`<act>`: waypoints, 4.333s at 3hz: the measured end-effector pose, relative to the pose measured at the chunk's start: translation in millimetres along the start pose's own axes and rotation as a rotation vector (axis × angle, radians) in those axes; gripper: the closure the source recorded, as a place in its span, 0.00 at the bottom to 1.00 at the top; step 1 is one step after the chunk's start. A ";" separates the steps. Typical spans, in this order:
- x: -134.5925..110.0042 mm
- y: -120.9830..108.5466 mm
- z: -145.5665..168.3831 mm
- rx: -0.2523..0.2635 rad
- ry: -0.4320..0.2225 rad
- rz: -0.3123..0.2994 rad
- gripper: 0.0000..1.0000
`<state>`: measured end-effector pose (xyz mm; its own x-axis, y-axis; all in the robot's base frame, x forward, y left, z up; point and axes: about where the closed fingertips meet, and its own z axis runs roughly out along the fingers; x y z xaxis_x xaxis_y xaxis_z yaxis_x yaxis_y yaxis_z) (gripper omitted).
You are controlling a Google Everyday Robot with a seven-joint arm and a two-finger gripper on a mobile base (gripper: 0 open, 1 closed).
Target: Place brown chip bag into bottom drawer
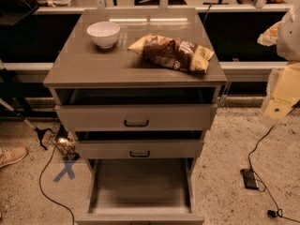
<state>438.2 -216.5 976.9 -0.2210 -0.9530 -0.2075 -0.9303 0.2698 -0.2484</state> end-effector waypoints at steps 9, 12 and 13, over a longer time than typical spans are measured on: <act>-157.3 -236.4 208.1 -0.091 -0.357 0.558 0.50; -84.1 -209.3 137.2 -0.007 -0.414 0.719 1.00; -41.0 -161.7 80.0 0.081 -0.397 0.783 1.00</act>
Offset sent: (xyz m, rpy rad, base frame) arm 0.0170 -0.0024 -0.0026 0.0948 -0.0538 -0.0345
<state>621.1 -210.0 949.9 -0.6541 -0.3759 -0.6564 -0.5273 0.8488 0.0394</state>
